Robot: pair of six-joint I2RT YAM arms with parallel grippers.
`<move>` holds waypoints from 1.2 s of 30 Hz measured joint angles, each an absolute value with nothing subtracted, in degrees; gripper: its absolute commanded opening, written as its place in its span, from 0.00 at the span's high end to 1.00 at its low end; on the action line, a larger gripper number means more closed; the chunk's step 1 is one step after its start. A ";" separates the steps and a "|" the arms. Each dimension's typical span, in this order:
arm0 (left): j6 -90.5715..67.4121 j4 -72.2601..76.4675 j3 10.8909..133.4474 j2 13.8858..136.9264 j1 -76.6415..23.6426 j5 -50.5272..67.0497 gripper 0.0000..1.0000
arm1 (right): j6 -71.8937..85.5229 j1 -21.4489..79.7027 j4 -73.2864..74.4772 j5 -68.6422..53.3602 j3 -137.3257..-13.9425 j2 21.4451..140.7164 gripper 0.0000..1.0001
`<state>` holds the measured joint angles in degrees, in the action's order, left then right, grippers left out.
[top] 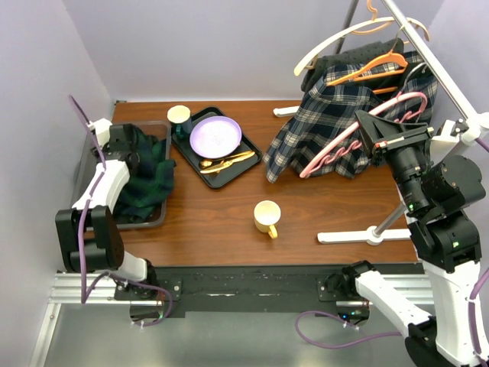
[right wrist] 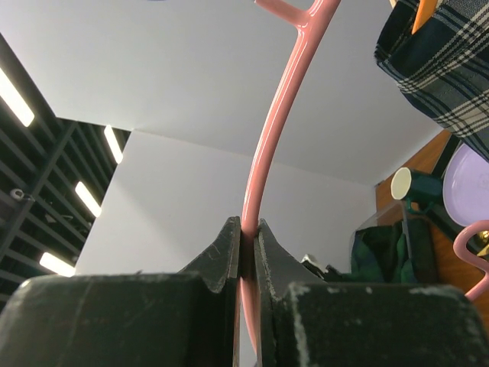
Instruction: Remove the skirt from the hanger
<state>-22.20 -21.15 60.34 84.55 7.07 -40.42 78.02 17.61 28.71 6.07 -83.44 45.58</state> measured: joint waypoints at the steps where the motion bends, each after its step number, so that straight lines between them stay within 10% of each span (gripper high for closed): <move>1: -22.65 -22.50 60.58 84.79 6.98 -41.19 0.22 | 78.02 17.61 28.71 6.02 -83.44 45.58 1.00; 12: -15.20 -26.24 77.19 78.04 -0.58 -37.41 0.22 | 78.43 17.61 28.64 5.82 -81.47 45.23 1.00; 22: -20.60 -21.98 59.86 73.73 1.96 -16.60 0.33 | 78.48 17.61 28.64 5.82 -80.31 44.62 1.00; 36: -34.39 -26.74 58.11 83.72 12.97 -23.00 0.26 | 78.46 17.61 28.67 6.07 -80.31 44.18 1.00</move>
<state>-34.39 -26.74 58.11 83.72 12.97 -23.00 78.46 17.61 28.67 6.07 -80.31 44.18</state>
